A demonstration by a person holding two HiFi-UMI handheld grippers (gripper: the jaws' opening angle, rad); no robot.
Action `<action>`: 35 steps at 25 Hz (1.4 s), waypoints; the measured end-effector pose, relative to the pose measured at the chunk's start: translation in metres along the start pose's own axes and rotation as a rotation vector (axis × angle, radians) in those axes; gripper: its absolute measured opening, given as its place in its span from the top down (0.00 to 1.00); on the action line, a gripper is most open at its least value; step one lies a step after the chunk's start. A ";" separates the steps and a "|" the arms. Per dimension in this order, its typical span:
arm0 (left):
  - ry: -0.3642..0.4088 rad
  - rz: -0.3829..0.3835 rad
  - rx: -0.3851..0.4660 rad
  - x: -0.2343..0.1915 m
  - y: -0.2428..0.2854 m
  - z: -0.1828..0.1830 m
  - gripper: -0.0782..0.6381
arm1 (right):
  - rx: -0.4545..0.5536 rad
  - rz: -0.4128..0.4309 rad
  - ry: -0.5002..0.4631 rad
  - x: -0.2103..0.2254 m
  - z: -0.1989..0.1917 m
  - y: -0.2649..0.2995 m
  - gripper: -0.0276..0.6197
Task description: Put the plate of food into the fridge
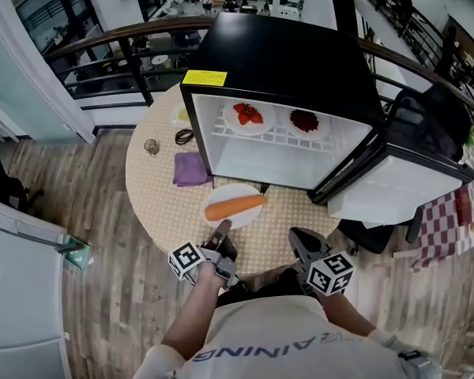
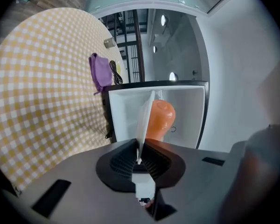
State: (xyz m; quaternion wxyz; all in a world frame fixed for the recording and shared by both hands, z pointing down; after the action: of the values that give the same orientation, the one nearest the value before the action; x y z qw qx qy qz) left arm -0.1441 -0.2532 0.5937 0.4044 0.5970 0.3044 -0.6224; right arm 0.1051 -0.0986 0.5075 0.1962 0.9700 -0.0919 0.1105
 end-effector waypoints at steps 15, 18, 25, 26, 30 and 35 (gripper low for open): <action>0.014 0.094 0.041 -0.023 0.122 0.036 0.85 | -0.029 0.022 0.012 0.035 0.010 0.013 0.92; -0.004 0.121 0.074 -0.030 0.139 0.045 0.85 | -0.041 0.018 0.024 0.042 0.008 0.010 0.92; -0.043 0.145 0.145 -0.039 0.169 0.062 0.85 | -0.077 0.014 0.053 0.053 -0.003 0.011 0.92; -0.046 0.151 0.148 -0.040 0.173 0.063 0.85 | -0.081 0.014 0.050 0.053 -0.003 0.012 0.92; -0.053 0.173 0.152 -0.044 0.190 0.065 0.84 | -0.088 0.022 0.041 0.054 -0.002 0.016 0.92; -0.047 0.178 0.173 -0.044 0.204 0.068 0.84 | -0.105 0.031 0.037 0.058 -0.002 0.018 0.92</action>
State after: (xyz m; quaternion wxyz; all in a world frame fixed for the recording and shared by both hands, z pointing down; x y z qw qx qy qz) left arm -0.0031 -0.4048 0.6651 0.4121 0.6395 0.1861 -0.6218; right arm 0.1562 -0.1217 0.5303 0.2469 0.9546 -0.1091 0.1264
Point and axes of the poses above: the fingertips, and each gripper's own axes: y forward along the fingers, x to its right, z out of its top, the point moved 10 cm from there along -y, backward along the fingers, and after that the axes turned 7 degrees about -y, right-handed, at the moved point
